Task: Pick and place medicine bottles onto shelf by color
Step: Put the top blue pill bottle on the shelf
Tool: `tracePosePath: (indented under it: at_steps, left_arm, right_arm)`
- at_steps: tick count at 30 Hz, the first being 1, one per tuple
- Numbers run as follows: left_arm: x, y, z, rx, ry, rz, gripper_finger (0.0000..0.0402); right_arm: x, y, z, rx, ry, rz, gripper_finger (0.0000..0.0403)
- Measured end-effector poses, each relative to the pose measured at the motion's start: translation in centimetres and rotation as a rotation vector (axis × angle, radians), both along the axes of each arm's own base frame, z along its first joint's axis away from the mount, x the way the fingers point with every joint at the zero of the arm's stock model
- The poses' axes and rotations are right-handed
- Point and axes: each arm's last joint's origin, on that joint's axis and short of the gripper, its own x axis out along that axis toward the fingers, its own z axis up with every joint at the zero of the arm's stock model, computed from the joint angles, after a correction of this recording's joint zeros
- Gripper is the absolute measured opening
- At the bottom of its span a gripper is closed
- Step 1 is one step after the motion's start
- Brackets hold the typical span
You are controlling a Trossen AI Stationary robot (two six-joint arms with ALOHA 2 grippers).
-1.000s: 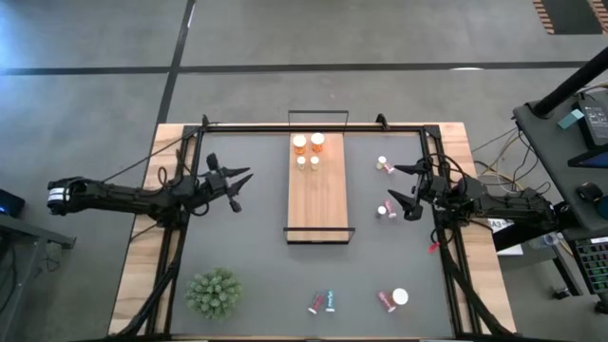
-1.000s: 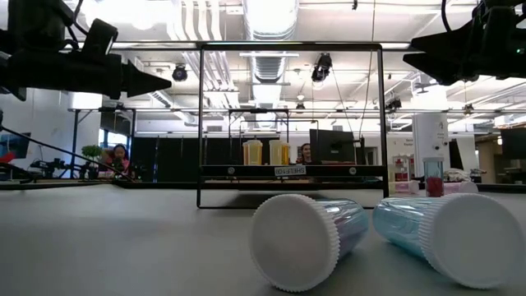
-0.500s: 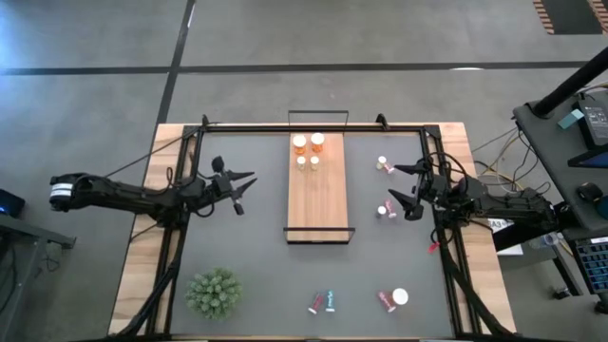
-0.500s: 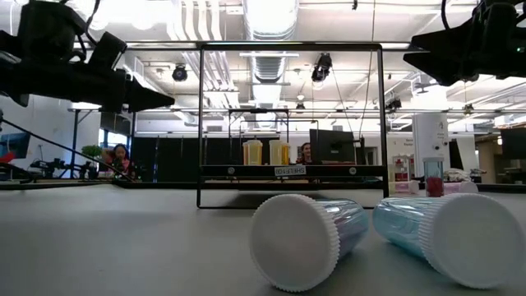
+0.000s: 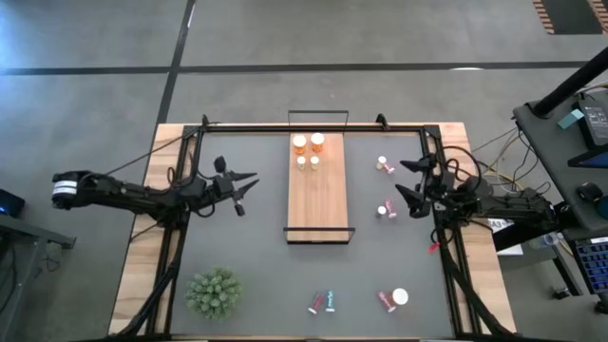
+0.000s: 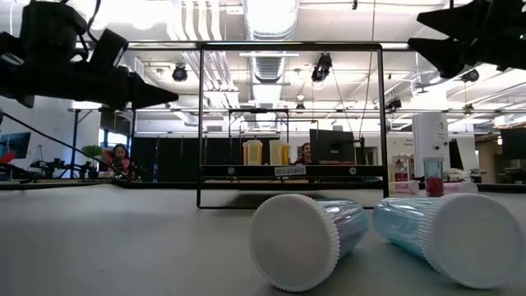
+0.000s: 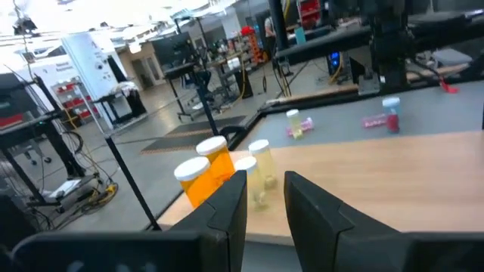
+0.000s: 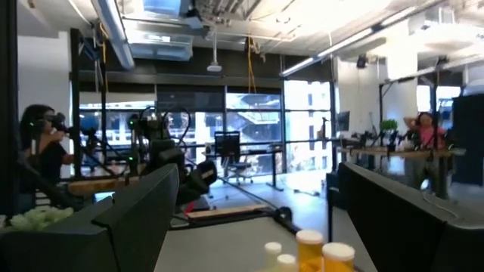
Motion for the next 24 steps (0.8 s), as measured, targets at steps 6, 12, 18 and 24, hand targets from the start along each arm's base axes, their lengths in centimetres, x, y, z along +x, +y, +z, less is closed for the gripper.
tracePosePath:
  at_steps: [6, 12, 18, 24]
  left_arm:
    - [-0.6, -0.1, 0.7, 0.008, -0.058, 0.001, 0.0072]
    - [-1.4, -0.2, 1.7, 0.097, -0.111, 0.013, 0.0072]
    - [-2.1, -0.2, 2.6, 0.129, -0.178, 0.026, 0.0072]
    - [-2.8, -0.3, 3.3, 0.243, -0.194, 0.057, 0.0072]
  right_arm:
    - [0.2, 0.0, -0.2, 0.07, 0.005, 0.026, 0.035]
    - [0.4, 0.0, -0.4, 0.082, 0.024, 0.029, 0.035]
    - [0.6, 0.0, -0.5, 0.086, 0.045, 0.029, 0.035]
    - [0.6, 0.0, -0.5, 0.156, 0.029, 0.053, 0.035]
